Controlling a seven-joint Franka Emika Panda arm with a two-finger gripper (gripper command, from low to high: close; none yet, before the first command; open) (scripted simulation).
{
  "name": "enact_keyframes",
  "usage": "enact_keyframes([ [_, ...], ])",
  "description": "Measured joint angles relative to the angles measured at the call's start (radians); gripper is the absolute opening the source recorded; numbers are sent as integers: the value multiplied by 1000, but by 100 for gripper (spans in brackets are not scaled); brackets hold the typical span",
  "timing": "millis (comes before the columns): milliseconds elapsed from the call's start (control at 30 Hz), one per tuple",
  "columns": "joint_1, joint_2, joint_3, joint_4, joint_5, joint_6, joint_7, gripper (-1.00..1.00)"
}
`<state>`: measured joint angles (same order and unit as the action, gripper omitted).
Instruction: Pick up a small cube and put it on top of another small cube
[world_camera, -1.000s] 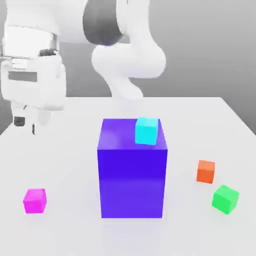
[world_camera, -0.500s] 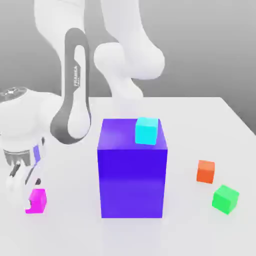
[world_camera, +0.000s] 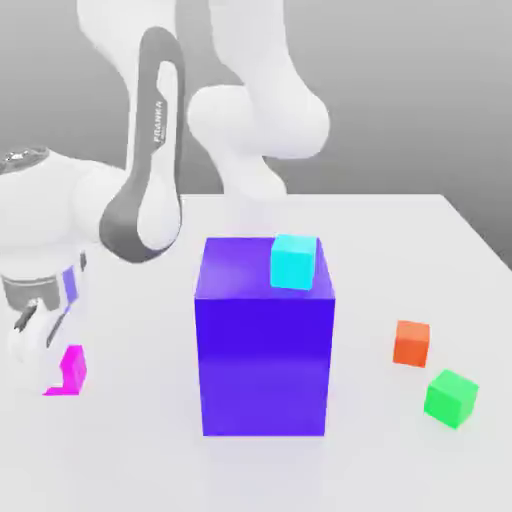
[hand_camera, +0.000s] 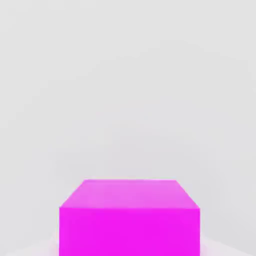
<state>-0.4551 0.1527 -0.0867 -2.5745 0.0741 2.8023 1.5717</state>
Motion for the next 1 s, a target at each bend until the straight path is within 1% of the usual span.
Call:
enact_keyframes([
  [233, 213, -41, 183, 56, 2, -34, 145, -100],
  [400, 422, -70, 303, 85, 8, -61, 274, -100],
  [700, 769, -126, 451, 51, -26, -131, 666, -100],
  [767, 849, -135, 460, 31, -41, -144, 754, -100],
  [833, 894, -138, 422, -14, -64, -154, 840, -100],
  [900, 858, -110, 379, -40, -97, -134, 902, -100],
  [1000, 866, -20, 347, -42, -167, -54, 964, -100],
])
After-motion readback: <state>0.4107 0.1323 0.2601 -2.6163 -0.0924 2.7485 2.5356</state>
